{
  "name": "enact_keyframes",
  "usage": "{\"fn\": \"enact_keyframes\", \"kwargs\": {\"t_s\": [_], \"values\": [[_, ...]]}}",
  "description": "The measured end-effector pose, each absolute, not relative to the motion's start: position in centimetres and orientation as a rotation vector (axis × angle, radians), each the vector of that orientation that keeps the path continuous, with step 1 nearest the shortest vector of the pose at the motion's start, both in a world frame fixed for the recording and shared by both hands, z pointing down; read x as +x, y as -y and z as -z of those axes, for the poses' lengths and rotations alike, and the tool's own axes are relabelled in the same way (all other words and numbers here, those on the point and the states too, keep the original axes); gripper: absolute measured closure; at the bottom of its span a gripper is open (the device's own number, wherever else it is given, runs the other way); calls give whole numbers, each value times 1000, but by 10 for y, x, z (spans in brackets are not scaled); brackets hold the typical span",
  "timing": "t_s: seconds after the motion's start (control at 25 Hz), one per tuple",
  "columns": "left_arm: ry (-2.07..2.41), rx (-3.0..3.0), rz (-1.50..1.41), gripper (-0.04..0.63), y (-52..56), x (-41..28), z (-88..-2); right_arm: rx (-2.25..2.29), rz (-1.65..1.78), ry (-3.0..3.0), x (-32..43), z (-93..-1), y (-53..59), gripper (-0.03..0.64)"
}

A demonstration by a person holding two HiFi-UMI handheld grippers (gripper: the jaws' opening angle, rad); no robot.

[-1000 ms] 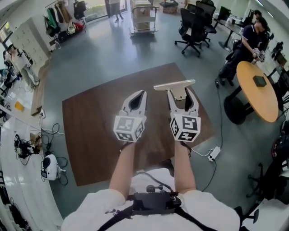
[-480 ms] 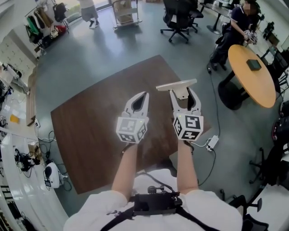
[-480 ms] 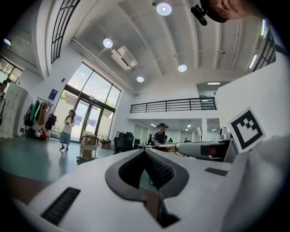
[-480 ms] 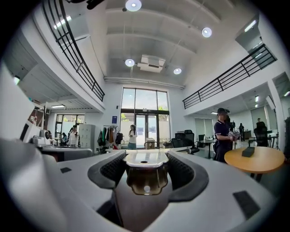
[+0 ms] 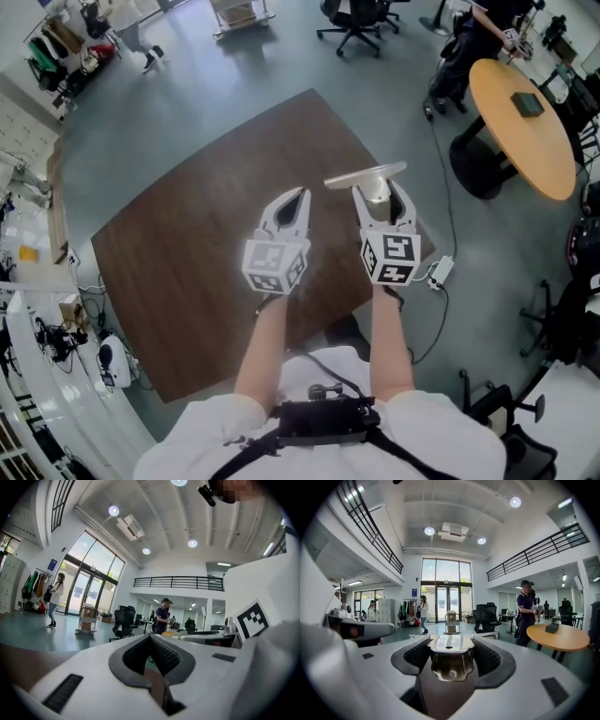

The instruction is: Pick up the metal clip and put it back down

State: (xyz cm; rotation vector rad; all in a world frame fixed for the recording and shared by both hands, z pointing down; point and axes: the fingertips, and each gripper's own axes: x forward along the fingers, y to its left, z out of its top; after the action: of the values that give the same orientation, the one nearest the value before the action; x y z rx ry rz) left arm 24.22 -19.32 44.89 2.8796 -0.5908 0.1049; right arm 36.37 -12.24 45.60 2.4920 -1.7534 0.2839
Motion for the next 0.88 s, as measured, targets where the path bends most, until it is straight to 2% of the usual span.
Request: {"fn": "enact_keyframes", "kwargs": {"t_s": [0.6, 0.88], "values": [[565, 2778, -279, 586, 205, 289, -537, 2339, -593, 1708, 400, -587, 130, 319], [576, 2710, -371, 586, 211, 294, -579, 2192, -688, 1771, 390, -641, 140, 319]]}}
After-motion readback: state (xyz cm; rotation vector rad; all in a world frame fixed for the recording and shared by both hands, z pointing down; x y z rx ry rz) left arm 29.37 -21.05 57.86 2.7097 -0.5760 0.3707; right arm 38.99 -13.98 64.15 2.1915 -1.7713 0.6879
